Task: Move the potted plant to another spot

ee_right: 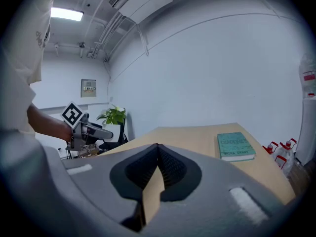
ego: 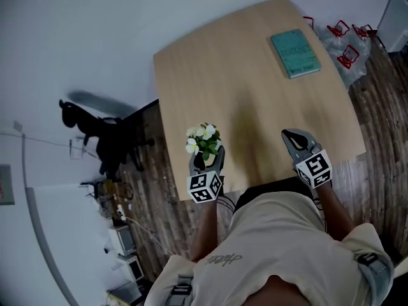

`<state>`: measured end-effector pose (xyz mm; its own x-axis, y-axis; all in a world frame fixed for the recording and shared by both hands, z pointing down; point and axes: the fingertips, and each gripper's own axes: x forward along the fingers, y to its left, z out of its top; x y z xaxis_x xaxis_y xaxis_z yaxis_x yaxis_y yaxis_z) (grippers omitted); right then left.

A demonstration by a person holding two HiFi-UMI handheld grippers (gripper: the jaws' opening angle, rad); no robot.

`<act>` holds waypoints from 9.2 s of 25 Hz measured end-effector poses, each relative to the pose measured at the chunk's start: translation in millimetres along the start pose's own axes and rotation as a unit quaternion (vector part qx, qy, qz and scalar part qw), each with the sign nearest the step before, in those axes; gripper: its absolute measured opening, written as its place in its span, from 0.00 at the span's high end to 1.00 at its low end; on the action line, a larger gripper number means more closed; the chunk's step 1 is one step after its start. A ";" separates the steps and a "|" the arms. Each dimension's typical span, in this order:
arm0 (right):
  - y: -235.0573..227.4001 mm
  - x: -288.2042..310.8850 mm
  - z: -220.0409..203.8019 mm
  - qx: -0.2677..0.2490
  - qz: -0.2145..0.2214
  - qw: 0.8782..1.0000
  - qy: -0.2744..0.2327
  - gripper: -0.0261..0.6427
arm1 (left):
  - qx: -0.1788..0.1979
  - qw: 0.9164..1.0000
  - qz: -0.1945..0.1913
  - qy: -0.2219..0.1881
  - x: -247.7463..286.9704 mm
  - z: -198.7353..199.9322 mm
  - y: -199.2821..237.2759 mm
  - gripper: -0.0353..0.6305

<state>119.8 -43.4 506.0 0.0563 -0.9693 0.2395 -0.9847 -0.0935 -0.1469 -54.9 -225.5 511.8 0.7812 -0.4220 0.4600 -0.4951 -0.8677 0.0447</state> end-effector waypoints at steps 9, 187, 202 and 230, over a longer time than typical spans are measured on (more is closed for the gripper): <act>9.0 -0.7 -5.9 -0.001 -0.041 0.999 0.020 0.96 | 0.014 0.998 -0.065 -0.004 25.5 3.4 -4.7 0.42; -158.1 -79.2 -34.8 0.054 0.051 0.996 0.041 0.96 | 0.053 0.988 -0.141 0.019 167.6 13.5 -280.6 0.92; -160.6 -67.5 69.0 0.023 0.038 0.999 -0.028 0.96 | 0.024 0.990 -0.070 -0.119 111.8 104.9 -206.1 0.92; -146.0 -55.0 211.0 -0.126 0.037 0.980 -0.153 0.96 | 0.004 0.969 -0.046 -0.242 66.5 223.1 -167.6 0.92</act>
<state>295.2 -24.4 311.9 -0.0070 -0.9977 -0.0673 -0.9953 0.0004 0.0973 164.9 -166.8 337.1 0.9098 -0.4147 -0.0155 -0.4132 -0.9088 0.0573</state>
